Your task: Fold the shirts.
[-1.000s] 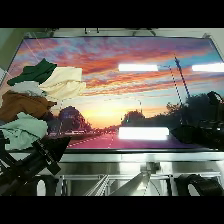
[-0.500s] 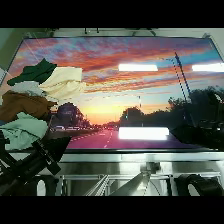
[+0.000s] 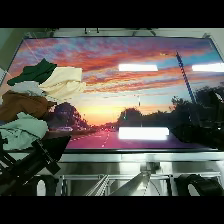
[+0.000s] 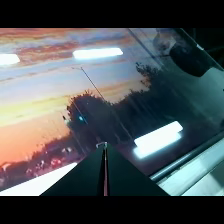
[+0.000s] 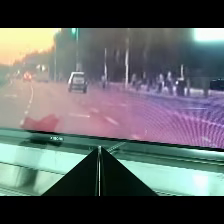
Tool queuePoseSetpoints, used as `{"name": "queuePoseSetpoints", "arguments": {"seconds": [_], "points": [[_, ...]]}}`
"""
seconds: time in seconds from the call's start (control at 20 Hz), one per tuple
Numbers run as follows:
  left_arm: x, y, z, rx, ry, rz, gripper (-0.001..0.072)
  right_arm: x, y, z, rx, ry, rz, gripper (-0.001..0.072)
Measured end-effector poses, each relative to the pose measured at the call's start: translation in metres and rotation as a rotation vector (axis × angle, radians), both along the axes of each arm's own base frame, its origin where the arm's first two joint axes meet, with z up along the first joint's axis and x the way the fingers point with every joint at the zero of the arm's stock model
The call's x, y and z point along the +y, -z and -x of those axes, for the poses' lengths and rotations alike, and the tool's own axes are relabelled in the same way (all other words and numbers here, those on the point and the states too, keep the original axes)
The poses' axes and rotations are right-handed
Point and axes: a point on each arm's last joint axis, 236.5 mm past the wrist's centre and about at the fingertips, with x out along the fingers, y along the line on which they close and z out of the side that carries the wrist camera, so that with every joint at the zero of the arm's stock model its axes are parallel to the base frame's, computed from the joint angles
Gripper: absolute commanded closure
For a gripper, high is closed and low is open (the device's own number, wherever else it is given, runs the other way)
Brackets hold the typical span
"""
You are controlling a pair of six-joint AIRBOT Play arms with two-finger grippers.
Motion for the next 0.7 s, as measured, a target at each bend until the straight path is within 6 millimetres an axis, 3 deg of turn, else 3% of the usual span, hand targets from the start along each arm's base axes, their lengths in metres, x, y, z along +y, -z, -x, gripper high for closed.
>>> {"name": "queuePoseSetpoints", "arguments": {"seconds": [0.15, 0.2, 0.25, 0.3, 0.35, 0.55, 0.7], "points": [[0.019, -0.014, -0.020, -0.011, -0.118, 0.042, 0.0665, 0.000, -0.002, -0.004, -0.019, 0.007, -0.002, 0.0690], [0.030, -0.017, -0.030, -0.008, -0.167, 0.019, 0.0431, 0.000, -0.004, -0.007, -0.036, 0.003, 0.000, 0.0687], [0.044, -0.021, -0.043, 0.002, -0.219, -0.014, 0.0182, -0.001, -0.005, -0.012, -0.056, -0.001, 0.004, 0.0591], [0.056, -0.025, -0.055, 0.016, -0.261, -0.045, -0.0013, -0.001, -0.005, -0.016, -0.073, -0.010, 0.012, 0.0330], [0.071, -0.029, -0.071, 0.040, -0.304, -0.086, -0.0013, -0.001, -0.004, -0.021, -0.085, -0.019, 0.020, 0.0249], [0.118, -0.030, -0.152, 0.189, -0.382, -0.196, -0.0013, -0.003, 0.010, -0.040, -0.073, -0.022, 0.040, 0.0249], [0.144, -0.004, -0.225, 0.311, -0.360, -0.257, -0.0013, -0.005, 0.025, -0.059, -0.062, -0.004, 0.049, 0.0250]]}}
